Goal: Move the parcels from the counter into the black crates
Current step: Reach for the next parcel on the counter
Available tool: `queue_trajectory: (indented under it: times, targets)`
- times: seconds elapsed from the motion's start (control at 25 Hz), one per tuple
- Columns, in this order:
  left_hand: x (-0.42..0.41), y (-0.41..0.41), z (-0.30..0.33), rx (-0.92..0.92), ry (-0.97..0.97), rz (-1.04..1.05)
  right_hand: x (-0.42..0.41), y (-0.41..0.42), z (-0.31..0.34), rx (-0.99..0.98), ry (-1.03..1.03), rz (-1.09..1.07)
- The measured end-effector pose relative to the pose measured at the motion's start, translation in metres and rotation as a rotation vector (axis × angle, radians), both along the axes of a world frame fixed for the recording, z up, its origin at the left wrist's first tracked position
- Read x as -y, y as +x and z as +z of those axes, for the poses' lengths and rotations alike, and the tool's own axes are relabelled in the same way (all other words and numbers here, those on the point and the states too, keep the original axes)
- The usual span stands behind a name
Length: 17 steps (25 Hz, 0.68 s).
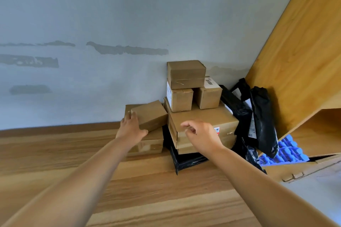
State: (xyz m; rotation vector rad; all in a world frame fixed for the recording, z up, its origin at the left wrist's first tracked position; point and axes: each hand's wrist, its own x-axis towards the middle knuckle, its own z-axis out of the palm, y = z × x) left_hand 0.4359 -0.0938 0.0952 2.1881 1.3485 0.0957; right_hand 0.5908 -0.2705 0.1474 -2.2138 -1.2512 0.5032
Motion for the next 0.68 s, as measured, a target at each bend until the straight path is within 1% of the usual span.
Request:
queue_trajectory:
  times: [0.2, 0.44, 0.6, 0.68]
  targets:
    - [-0.027, 0.029, -0.015, -0.045, -0.001, 0.007, -0.022, 0.038, -0.017, -0.002, 0.044, 0.057]
    - [-0.040, 0.034, -0.014, -0.088, -0.003, 0.062, -0.031, 0.052, -0.024, -0.022, 0.041, 0.099]
    - [-0.034, 0.016, 0.002, -0.016, -0.051, 0.156, -0.036, 0.044, -0.017, -0.027, 0.023, 0.117]
    - [-0.036, 0.004, 0.021, 0.050, -0.042, 0.156, -0.042, 0.036, -0.009, -0.038, 0.032, 0.121]
